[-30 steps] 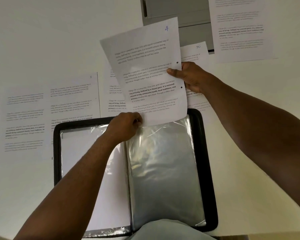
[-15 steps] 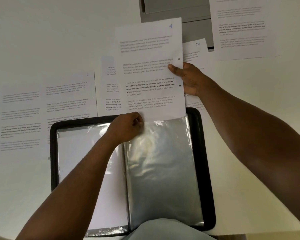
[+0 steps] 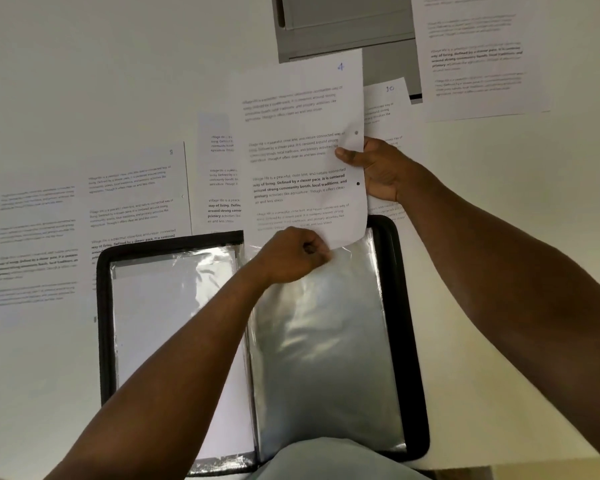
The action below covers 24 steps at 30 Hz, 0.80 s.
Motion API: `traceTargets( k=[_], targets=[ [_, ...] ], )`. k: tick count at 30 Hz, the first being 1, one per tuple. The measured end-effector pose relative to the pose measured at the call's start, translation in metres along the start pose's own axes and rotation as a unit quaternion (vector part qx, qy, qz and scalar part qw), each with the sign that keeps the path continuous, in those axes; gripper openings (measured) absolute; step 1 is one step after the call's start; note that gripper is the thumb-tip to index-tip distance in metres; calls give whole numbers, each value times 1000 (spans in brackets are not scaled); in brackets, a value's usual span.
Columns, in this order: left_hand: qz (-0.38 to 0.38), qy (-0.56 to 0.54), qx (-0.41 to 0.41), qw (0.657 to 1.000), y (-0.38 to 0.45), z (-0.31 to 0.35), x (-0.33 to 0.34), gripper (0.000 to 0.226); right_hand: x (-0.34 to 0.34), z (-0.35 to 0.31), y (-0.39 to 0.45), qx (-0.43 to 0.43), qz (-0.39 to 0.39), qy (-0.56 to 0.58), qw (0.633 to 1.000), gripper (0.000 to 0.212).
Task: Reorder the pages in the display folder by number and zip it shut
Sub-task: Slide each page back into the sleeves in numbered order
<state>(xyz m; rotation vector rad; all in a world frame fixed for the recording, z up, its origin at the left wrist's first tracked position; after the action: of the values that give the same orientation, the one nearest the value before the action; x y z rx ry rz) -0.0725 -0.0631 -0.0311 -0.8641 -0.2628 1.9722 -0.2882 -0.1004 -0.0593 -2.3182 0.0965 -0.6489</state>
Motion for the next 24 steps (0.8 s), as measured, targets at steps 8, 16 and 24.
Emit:
traceTargets(
  k=[8,16,24],
  targets=[
    [25,-101,8,994,15,31,21,7,-2,-5,1,10,-33,-5,999,42],
    [26,-142,-29,989,25,39,27,8,-1,-2,5,28,-5,24,999,51],
    [86,-96,-39,991,35,39,29,11,-7,-2,1,68,-15,-29,997,38]
  ],
)
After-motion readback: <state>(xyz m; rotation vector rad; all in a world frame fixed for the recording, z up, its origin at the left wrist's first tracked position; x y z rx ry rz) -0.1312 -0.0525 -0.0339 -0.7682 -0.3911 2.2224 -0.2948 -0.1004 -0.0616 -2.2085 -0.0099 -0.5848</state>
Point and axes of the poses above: each hand's wrist, its own y-axis towards the middle knuckle, its own x-axis out of the palm, z = x × y, the point moved 2 cm from there along y, towards the middle knuckle, and after that the axes turned 7 degrees about x, right-handed, at the moved point
